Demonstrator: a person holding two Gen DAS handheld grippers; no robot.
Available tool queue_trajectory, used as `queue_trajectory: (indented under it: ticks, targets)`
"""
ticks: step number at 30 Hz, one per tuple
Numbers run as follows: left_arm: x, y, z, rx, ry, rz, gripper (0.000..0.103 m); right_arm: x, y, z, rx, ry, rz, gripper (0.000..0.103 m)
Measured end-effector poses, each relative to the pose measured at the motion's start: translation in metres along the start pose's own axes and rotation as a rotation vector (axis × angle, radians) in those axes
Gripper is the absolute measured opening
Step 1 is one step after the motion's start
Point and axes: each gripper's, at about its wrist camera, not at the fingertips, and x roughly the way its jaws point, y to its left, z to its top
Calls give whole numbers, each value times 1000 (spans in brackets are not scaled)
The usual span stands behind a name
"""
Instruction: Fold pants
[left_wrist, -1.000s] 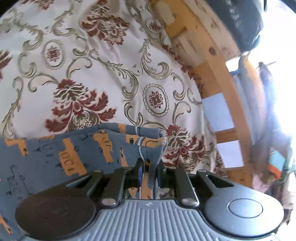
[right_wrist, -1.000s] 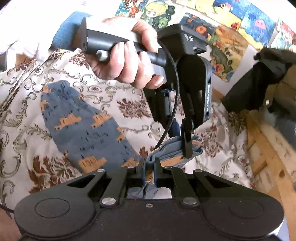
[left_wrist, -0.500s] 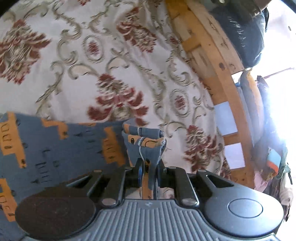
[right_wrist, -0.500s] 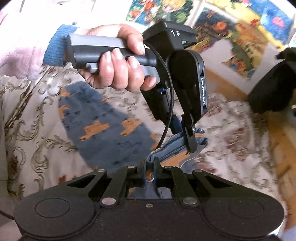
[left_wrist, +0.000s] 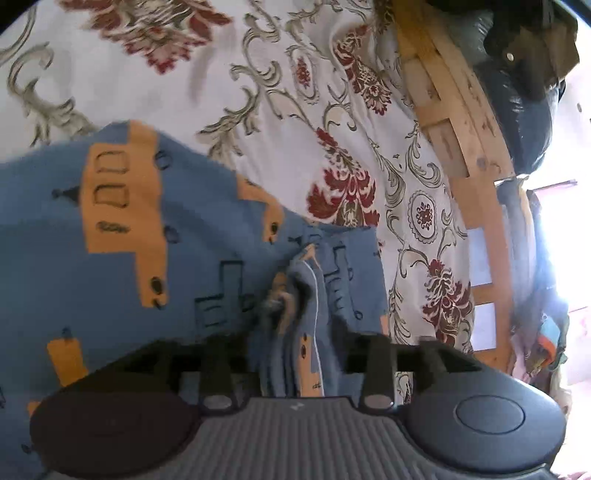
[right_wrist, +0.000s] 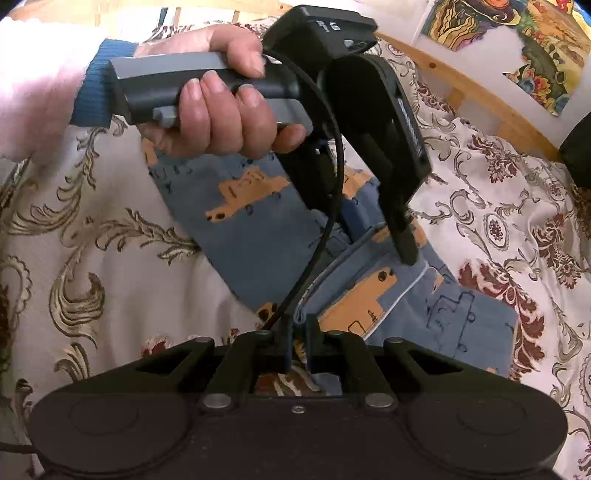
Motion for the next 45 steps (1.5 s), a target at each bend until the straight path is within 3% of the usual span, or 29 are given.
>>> queue_trajectory:
  ticks: [5,7,9,11,15,19,24,31,34,36,38,40,45]
  targets:
    - [1,1,0,7,-11,5,49,3,2,-1,6,-2,-9,7]
    - [3,3,1,-14,-13,22,41,3,5,-3,-8,-7,-26,7]
    - [3,5,1,-21,-13,32,37,3,9,-6,-35,-11,-48,13]
    - [2,6,0,-28,-15,27,37,1,15,-9,-64,-11,-64,27]
    - [1,9,0,-35,-11,20,37,-5,20,-11,-89,-30,-124,31]
    - [2,11,0,-52,-11,12,37,-2,19,-10,-95,-31,-173,53]
    - [3,14,0,-71,-11,8,34,-3,16,-9,-98,-46,-187,54]
    - [4,15,1,-78,-9,2,34,-8,18,-9,-99,-65,-201,69]
    - [5,16,2,-91,-8,-1,34,1,12,-6,-68,-48,-177,67]
    - [5,17,3,-100,-10,0,34,6,7,-4,-41,-44,-153,55]
    - [6,16,4,-105,-11,10,34,9,2,-3,1,-33,-124,35]
    - [8,14,4,-96,-11,29,26,11,-2,-4,46,-18,-97,28]
    - [9,10,3,-91,-13,56,18,9,-10,-4,102,-35,-77,13]
